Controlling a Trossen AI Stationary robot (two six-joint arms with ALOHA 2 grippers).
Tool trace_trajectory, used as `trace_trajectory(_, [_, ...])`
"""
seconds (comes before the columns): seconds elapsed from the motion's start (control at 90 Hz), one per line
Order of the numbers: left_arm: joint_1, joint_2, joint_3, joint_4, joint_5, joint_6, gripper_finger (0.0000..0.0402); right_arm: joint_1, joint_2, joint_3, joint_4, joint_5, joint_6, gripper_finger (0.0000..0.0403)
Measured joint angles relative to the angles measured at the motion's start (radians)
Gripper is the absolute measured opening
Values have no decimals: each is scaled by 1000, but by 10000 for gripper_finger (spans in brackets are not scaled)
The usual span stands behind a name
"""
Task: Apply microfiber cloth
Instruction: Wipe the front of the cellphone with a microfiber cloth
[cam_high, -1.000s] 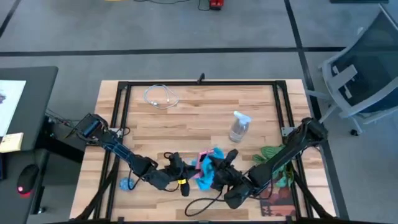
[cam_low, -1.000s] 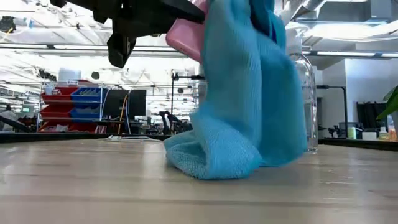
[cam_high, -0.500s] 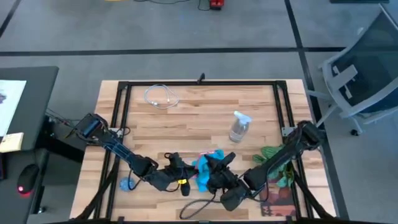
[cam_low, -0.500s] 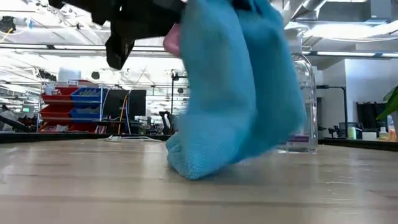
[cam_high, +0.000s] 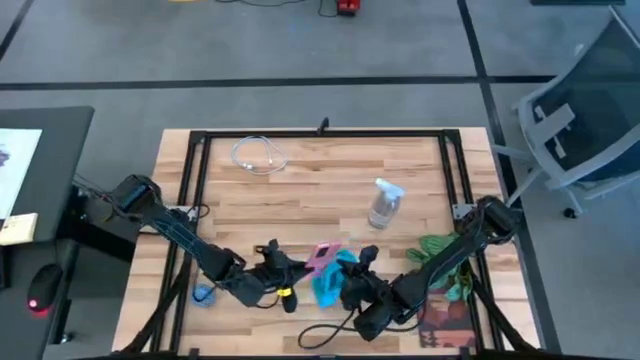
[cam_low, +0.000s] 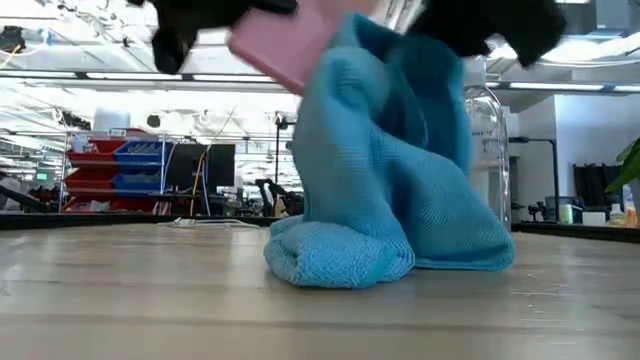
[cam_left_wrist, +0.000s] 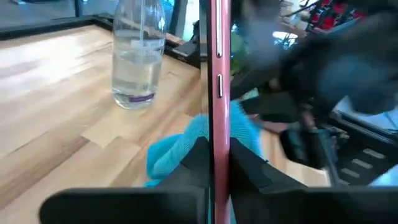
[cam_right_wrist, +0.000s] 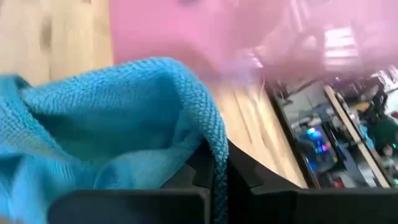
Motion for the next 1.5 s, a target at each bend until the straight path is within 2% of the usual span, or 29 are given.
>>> trace_trajectory(0.222, [-2,-139,10,-275,-5,-84,10,78,-47,0,-358,27,360,0])
trace_trajectory(0.4, [7,-169,177,-856,70,-314,6,127,-47,0,-575,43,634,0])
trace_trajectory(0.467, [25,-144,270,-1093,135,-414,5,139,-47,-1,-597,44,680,0])
trace_trajectory(0.589, [68,-38,424,-1474,337,-551,5,147,-46,-2,-594,59,688,0])
trace_trajectory(0.756, [118,156,541,-1805,588,-629,5,141,-46,-2,-588,81,688,0])
trace_trajectory(0.944, [153,340,558,-1835,666,-600,15,139,-46,-2,-589,94,687,0])
trace_trajectory(1.056, [178,428,557,-1796,695,-567,17,140,-46,-2,-589,95,683,0])
trace_trajectory(1.267, [201,460,570,-1616,678,-483,27,142,-46,-2,-585,103,682,0])
trace_trajectory(1.367, [203,464,617,-1588,663,-468,57,142,-46,-2,-586,103,681,0])
trace_trajectory(1.5, [203,467,686,-1582,656,-416,126,141,-46,-2,-585,103,681,0])
